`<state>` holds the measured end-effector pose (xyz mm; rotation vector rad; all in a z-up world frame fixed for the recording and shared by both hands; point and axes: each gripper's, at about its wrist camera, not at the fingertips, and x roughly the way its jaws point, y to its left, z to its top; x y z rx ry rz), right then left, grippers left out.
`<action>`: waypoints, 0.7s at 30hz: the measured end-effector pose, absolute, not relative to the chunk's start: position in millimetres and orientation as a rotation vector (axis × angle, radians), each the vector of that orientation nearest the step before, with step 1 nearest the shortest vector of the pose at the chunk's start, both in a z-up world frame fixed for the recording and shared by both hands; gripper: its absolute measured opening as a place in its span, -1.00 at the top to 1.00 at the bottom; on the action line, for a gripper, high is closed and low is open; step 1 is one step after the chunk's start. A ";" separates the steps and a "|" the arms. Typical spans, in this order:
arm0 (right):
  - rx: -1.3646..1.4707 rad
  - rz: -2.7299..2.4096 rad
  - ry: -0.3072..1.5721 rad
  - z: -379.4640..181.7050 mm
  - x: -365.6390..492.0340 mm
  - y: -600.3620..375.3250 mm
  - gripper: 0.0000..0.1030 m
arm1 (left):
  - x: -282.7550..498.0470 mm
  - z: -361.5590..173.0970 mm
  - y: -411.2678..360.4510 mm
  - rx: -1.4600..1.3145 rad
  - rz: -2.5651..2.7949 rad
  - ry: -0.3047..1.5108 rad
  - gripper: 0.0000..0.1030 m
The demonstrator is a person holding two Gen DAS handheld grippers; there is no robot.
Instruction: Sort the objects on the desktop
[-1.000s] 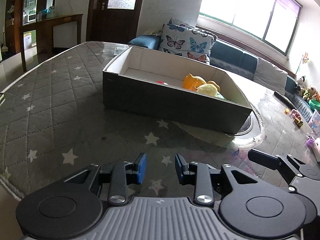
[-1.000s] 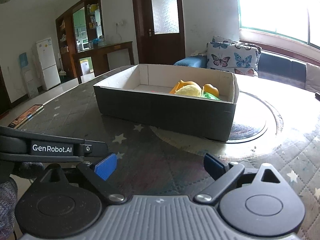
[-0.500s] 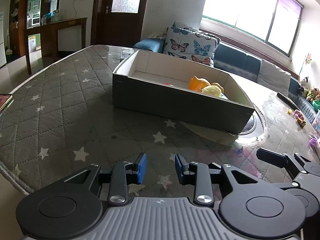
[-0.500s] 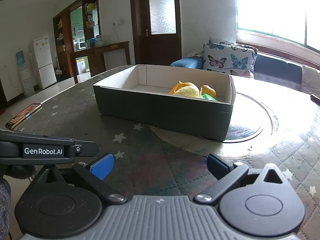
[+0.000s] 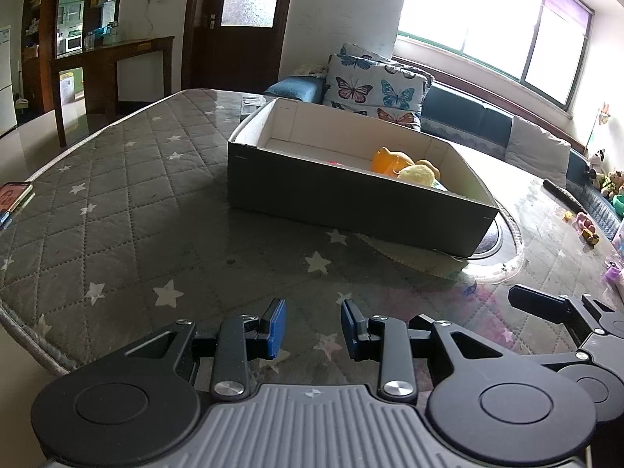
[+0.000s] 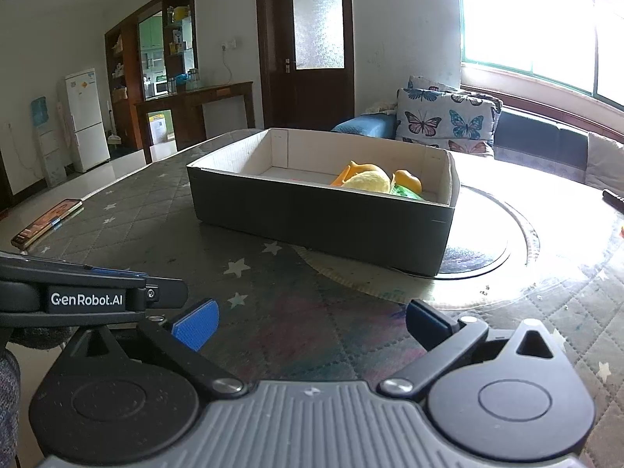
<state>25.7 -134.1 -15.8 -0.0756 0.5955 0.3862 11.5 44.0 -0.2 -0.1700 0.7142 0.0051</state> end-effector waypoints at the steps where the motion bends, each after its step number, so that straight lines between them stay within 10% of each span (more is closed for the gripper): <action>1: -0.075 0.386 0.596 -15.9 25.7 -134.3 -1.00 | 11.1 -0.1 43.9 -0.170 0.005 0.714 0.35; 21: -0.073 0.386 0.620 -21.7 24.7 -131.9 -1.00 | 8.6 -4.9 42.7 -0.163 0.017 0.722 0.35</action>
